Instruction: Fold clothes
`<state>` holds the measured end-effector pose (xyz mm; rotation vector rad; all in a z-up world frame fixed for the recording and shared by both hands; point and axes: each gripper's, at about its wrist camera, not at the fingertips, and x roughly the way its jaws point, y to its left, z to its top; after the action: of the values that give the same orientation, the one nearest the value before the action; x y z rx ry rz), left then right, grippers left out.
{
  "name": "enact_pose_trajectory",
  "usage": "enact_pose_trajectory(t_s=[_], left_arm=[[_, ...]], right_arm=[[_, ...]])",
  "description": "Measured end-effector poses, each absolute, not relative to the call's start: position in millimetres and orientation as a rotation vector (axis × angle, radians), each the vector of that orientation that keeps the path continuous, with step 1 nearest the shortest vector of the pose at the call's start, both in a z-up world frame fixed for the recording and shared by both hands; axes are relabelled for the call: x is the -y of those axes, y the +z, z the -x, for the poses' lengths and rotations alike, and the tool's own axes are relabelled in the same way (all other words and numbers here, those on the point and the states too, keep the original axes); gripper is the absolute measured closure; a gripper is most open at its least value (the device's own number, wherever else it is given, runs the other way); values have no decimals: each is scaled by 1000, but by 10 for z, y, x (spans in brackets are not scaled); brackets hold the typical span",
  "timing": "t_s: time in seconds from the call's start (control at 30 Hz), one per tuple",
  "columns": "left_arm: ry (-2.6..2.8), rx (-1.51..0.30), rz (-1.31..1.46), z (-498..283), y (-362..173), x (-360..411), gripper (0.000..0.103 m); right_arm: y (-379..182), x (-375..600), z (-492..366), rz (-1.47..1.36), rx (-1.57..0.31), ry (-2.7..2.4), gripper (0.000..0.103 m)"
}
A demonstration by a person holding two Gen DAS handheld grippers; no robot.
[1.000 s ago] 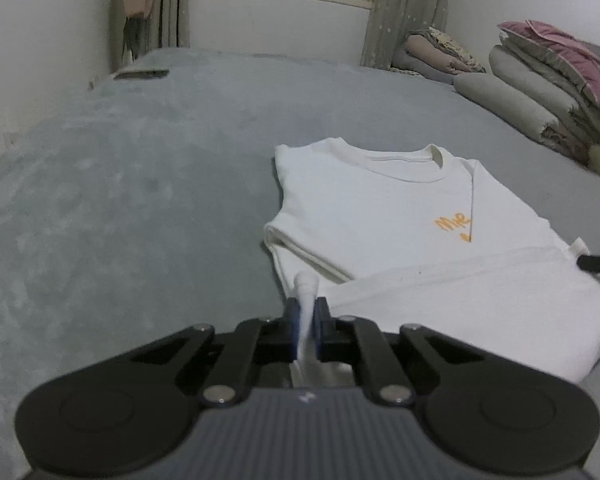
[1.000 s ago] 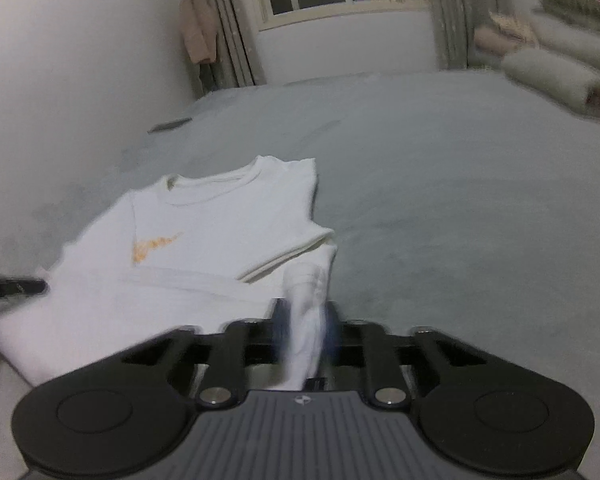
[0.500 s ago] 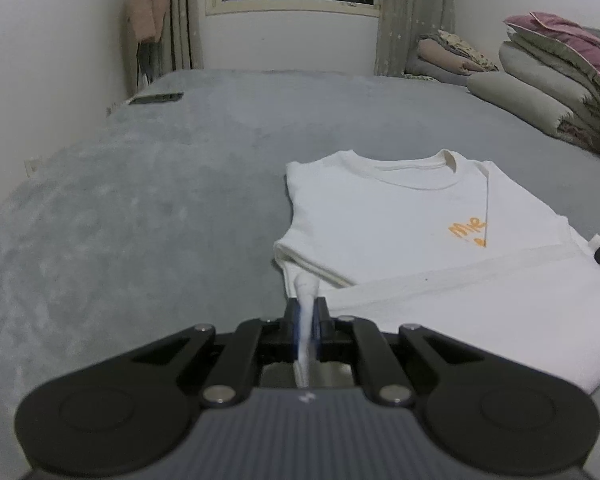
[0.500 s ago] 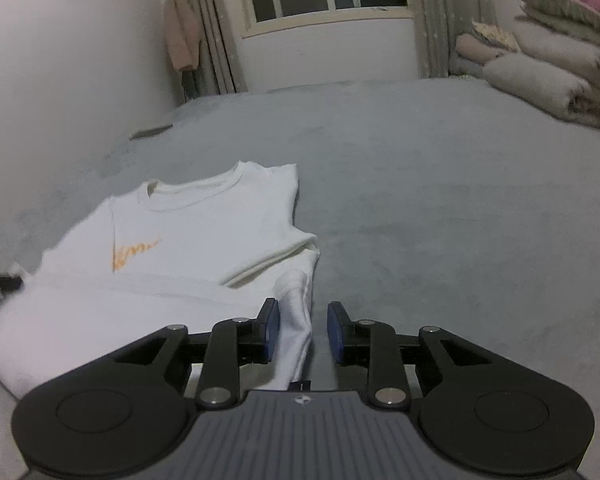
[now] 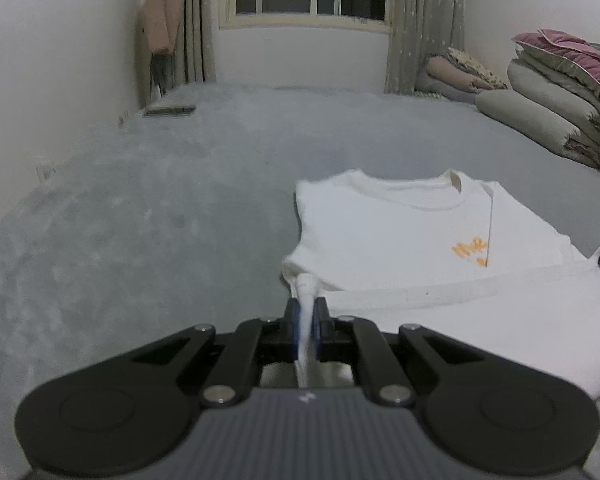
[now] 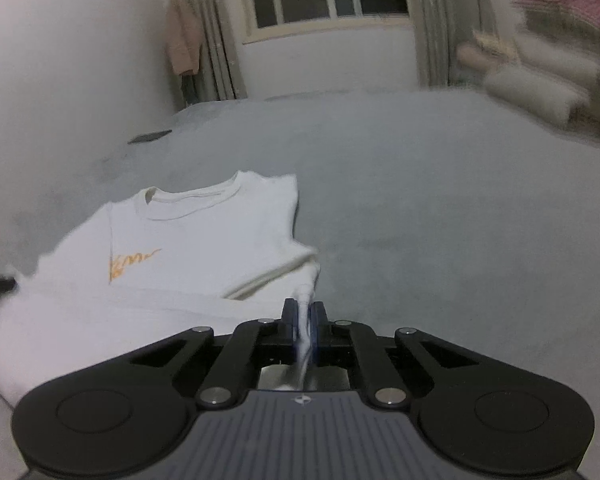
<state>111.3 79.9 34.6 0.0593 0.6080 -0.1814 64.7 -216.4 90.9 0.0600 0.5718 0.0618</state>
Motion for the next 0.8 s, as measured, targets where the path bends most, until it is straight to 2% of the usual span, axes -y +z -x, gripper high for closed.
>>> enact_pose_trajectory(t_s=[0.33,0.53,0.8], left_arm=[[-145,-564,-36,-1419,584,-778,98],[-88,-560,-138,-2085,704,-594,98],[14,-610,-194,-2913,509,-397,98]], right_arm=[[1035,1997,-691,113,-460,-4,98],[1046,1937,-1284,200,-421,-39,98],[1061,1986,-2144,244,-426,-40,99]])
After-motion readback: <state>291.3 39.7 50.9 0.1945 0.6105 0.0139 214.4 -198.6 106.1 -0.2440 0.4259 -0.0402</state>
